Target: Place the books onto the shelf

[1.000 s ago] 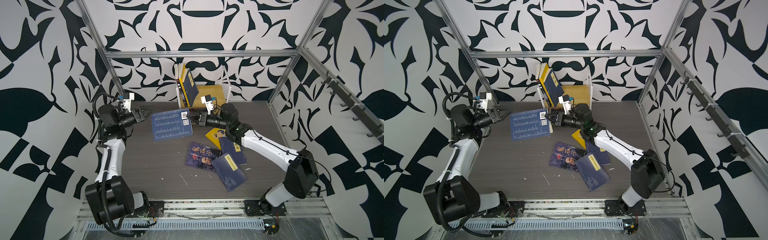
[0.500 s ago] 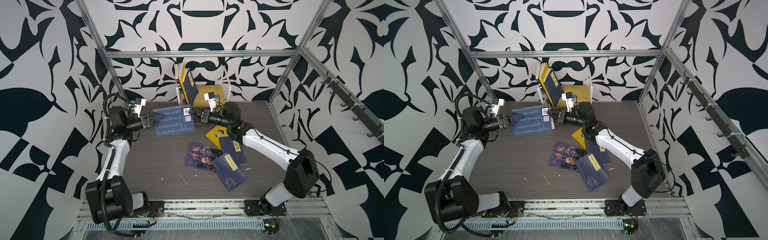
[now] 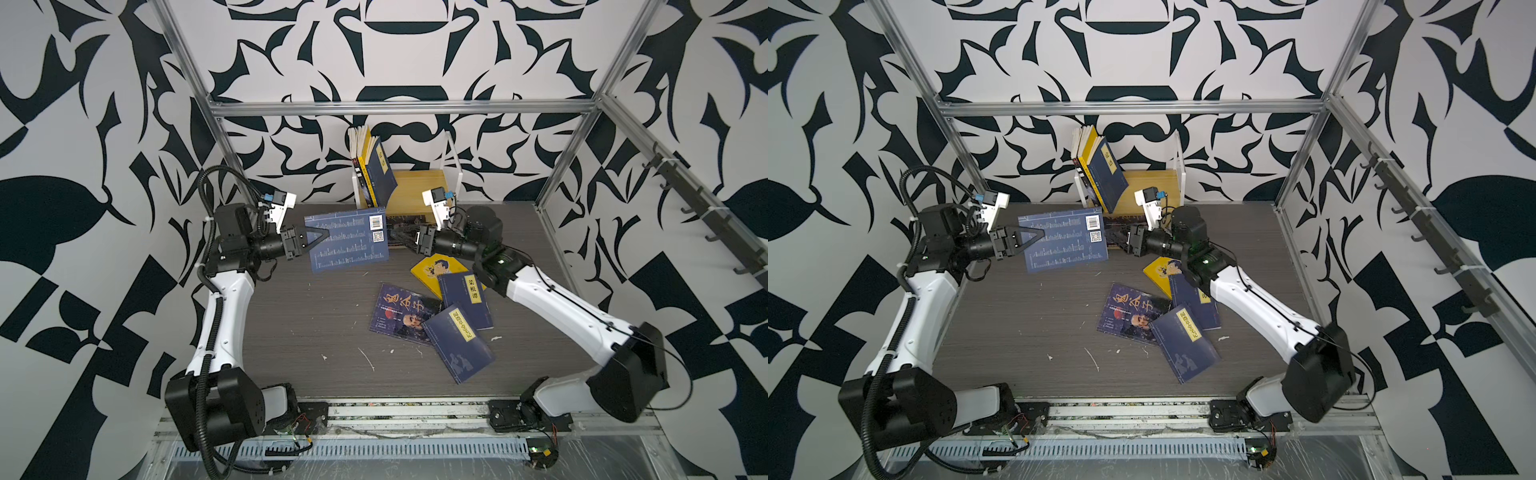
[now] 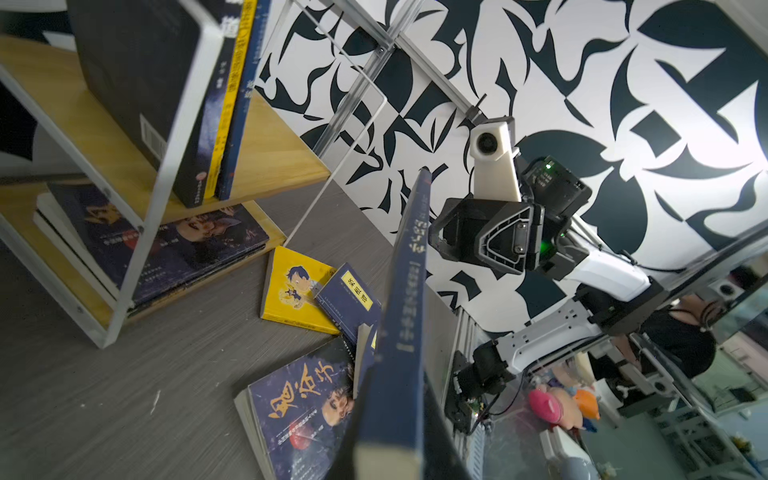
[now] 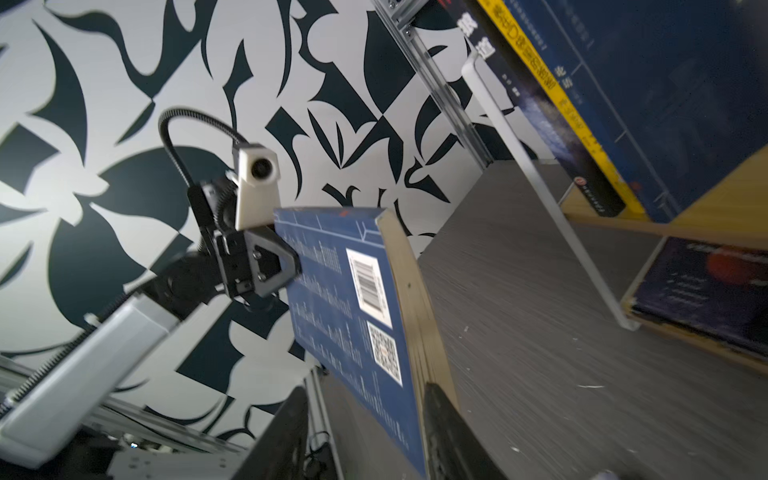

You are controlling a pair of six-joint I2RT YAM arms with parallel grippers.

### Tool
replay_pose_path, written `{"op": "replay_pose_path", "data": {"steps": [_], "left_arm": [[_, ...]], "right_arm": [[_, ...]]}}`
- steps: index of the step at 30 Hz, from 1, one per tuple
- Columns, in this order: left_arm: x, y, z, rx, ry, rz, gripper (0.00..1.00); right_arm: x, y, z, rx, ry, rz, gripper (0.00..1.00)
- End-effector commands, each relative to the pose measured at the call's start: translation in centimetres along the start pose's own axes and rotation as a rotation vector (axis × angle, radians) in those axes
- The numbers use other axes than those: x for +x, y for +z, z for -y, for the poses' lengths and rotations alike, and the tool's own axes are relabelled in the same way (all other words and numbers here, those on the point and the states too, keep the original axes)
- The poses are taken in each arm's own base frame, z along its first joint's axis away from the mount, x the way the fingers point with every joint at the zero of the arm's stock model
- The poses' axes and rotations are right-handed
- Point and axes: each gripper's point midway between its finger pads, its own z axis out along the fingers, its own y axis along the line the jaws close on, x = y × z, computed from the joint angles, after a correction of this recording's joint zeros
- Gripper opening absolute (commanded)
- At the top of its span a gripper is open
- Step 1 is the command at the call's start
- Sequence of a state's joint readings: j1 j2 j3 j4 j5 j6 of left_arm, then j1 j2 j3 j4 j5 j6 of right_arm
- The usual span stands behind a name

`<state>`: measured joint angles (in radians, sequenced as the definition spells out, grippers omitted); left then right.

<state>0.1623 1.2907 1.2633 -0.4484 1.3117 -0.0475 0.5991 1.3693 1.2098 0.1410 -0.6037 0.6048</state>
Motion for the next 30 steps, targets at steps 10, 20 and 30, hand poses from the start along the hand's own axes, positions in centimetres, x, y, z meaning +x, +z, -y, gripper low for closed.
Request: {"op": "replay_pose_path", "data": {"steps": [10,20,30], "left_arm": [[7.2,2.8,0.7,-0.128,0.502,-0.567,0.00],[9.6,3.9,3.5,-0.045,0.842,-0.881,0.00],[9.1,5.3,6.3,0.038,0.970,-0.903,0.00]], "right_arm": [[0.6,-6.4,-3.6,0.142,-0.688,-0.176,0.46],[2.9,-2.2,-3.9,0.070,-0.970,-0.264,0.45],[4.5,1.3,-3.8,-0.059,-0.931,-0.241,0.42]]}}
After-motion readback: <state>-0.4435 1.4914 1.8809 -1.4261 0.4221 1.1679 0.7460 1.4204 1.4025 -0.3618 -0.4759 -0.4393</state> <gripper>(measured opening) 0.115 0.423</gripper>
